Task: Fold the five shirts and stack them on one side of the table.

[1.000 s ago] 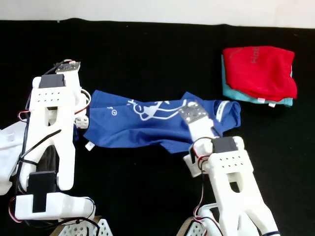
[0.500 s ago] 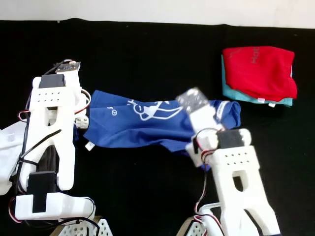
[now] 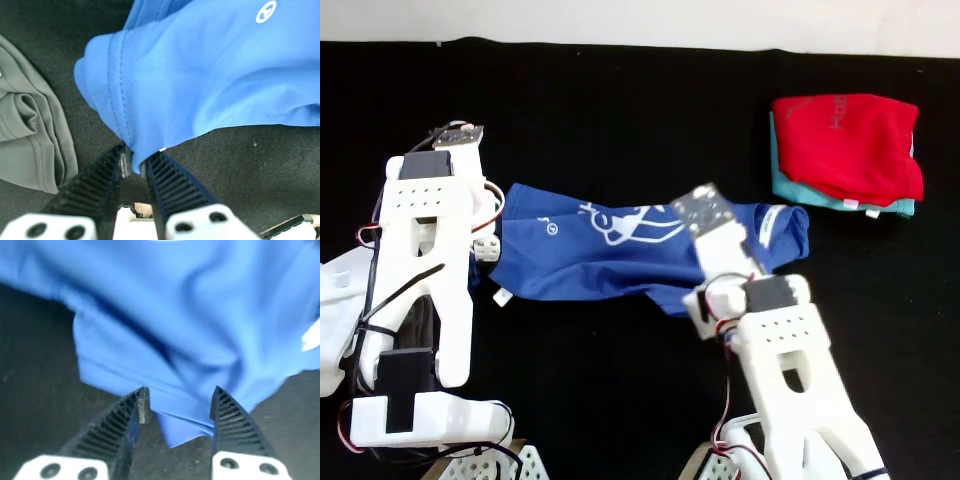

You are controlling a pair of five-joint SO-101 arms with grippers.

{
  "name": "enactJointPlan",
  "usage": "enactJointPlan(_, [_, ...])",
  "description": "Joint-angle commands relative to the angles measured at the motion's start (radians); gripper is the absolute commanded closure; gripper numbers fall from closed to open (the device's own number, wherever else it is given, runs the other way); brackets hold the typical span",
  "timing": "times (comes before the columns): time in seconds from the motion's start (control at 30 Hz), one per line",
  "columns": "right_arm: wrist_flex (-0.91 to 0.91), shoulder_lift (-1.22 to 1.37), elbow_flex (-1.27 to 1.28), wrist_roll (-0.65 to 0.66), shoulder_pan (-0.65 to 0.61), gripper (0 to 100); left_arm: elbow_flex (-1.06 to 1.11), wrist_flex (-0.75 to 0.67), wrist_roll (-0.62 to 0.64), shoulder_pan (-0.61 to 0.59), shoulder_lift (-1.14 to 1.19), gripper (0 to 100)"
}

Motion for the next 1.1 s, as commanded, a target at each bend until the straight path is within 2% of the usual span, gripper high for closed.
enactJointPlan(0.0, [-0.008,-0.010,0.042,-0.006,-0.031,80.0,-0.012,-0.005,0.005,0.002,-0.044,99])
enactJointPlan(0.17, [0.147,-0.021,0.031,-0.006,-0.125,80.0,-0.010,-0.003,0.005,0.002,-0.044,99])
enactJointPlan(0.3, [0.318,-0.021,-0.094,-0.006,-0.203,80.0,-0.012,-0.003,0.005,0.002,-0.044,99])
enactJointPlan(0.4, [0.392,-0.021,-0.217,-0.006,-0.203,80.0,-0.012,-0.003,0.005,0.002,-0.044,99])
enactJointPlan(0.53, [0.394,-0.008,-0.268,-0.012,-0.128,80.0,-0.012,-0.002,0.005,0.002,-0.048,99])
enactJointPlan(0.7, [0.329,-0.008,-0.145,-0.006,-0.035,79.6,-0.012,-0.002,0.005,0.002,-0.050,99])
enactJointPlan(0.83, [0.232,-0.008,-0.024,-0.006,-0.025,79.5,-0.012,-0.002,0.005,0.002,-0.050,99])
enactJointPlan(0.97, [0.159,-0.008,0.044,-0.006,-0.021,72.1,-0.012,-0.002,0.005,0.002,-0.050,99])
enactJointPlan(1.07, [0.122,-0.008,0.054,-0.006,-0.021,72.2,-0.012,-0.002,0.005,0.002,-0.050,99])
